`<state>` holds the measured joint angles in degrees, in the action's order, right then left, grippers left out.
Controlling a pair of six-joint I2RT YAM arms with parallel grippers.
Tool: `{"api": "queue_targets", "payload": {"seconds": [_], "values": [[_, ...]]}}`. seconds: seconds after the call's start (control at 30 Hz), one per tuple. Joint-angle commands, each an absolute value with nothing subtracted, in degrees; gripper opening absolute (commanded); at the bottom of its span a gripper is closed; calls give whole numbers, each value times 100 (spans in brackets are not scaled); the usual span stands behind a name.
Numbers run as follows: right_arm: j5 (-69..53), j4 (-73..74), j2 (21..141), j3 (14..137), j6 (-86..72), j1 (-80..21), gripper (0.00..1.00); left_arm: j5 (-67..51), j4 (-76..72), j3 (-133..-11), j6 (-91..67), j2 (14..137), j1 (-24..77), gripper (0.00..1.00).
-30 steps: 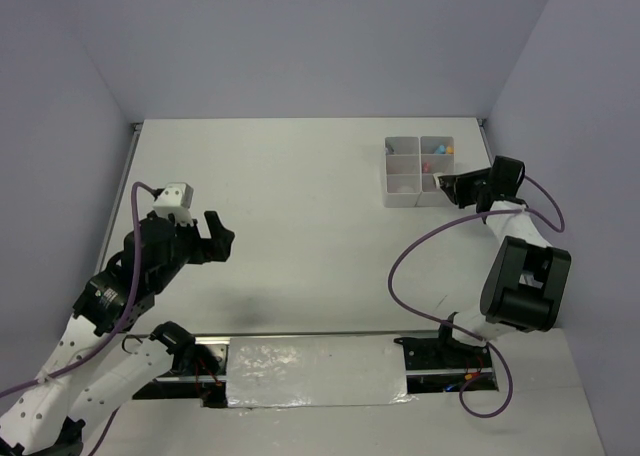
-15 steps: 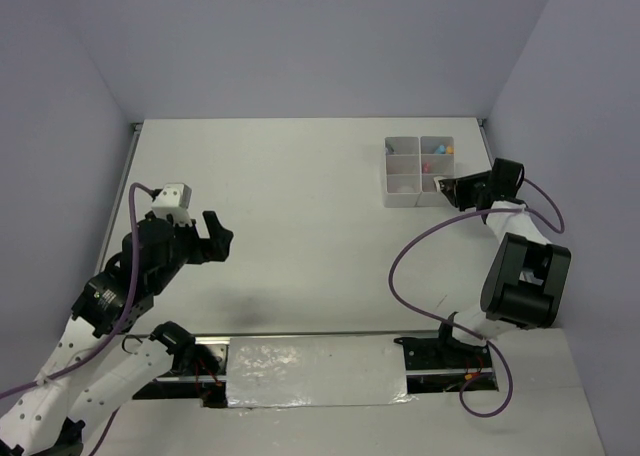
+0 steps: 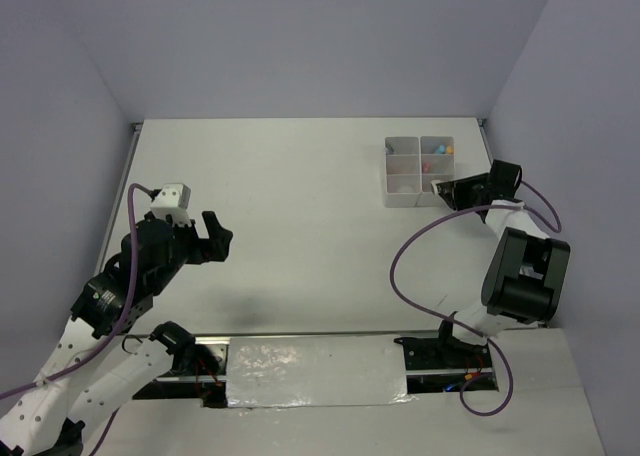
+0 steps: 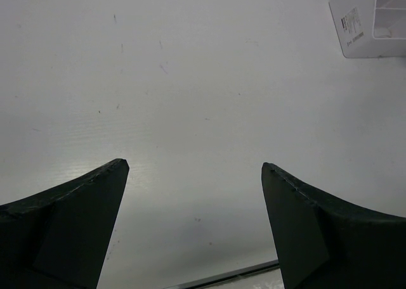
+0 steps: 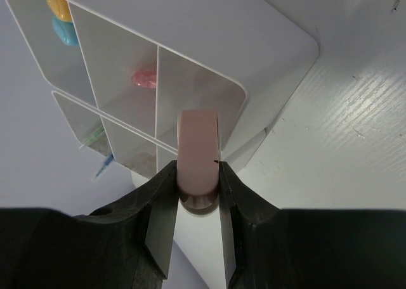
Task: Sort the stationery into containers
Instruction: Place the stapler in the storage box, then reset both arms
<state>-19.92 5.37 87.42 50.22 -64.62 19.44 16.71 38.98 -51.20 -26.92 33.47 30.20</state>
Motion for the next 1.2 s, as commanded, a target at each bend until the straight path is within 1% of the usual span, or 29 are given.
{"api": "queue_targets", "payload": {"seconds": [0.0,0.07,0.1,0.2,0.43,0.53,0.57,0.63,0.67,0.7,0.73,0.77,0.8,0.83,0.87,0.9,1.0,1.03,1.07,1.17], "values": [[-2057,571,8736,5238,-6355,1978,37,1740,3735,-5133,-2584,3270,3024,99],[-2057,624,8710,5264,-6346,1986,42,1714,3727,-5133,-2584,3278,3032,99],[-2057,624,8701,5273,-6320,1978,43,1696,3727,-5133,-2575,3278,3032,99],[-2030,712,8640,5379,-6258,1986,55,1635,3718,-5133,-2549,3287,3032,99],[-2021,897,8499,5625,-6118,1986,56,1626,3718,-5142,-2540,3314,3024,99],[-2153,888,8175,5852,-5811,1908,56,1757,3735,-5142,-2584,3278,3032,99],[-2153,931,8052,5967,-5357,1838,56,1827,3753,-5150,-2610,3287,3024,99],[-1778,1527,7639,6465,-4671,1505,56,2248,3849,-5211,-2803,3392,3024,99],[-1497,1782,7464,6591,-3927,1338,57,2459,3954,-5325,-2899,3453,3023,99],[-850,2158,7253,6661,-3607,1162,57,2687,4173,-5378,-3057,3602,2989,99],[-531,2284,6772,6601,-3299,708,63,3133,4270,-5449,-3146,3691,2953,99],[-345,2372,6498,6522,-2748,512,63,3364,4454,-5554,-3251,3822,2892,99],[-160,2521,6199,6426,-2533,327,63,3549,4517,-5598,-3391,3867,2848,99],[346,2575,5561,6172,-2331,38,65,3908,4587,-5694,-3480,3911,2822,99],[560,2645,5233,6057,-2051,-235,87,4076,4692,-5774,-3550,4016,2804,99],[710,2724,4925,5925,-1926,-368,99,4252,4893,-5861,-3664,4060,2795,99],[1053,3363,3931,5809,-1600,-798,100,4842,5089,-6213,-3744,4166,2786,99],[1490,3453,3711,5775,-1582,-1304,100,4991,5054,-6336,-3701,4157,2786,99],[1503,3619,3291,5748,-1539,-1457,100,5044,5010,-6389,-3570,4131,2777,100],[1538,4339,2754,6055,-1556,-1739,100,5203,4948,-6591,-3350,4017,2777,99]]}}
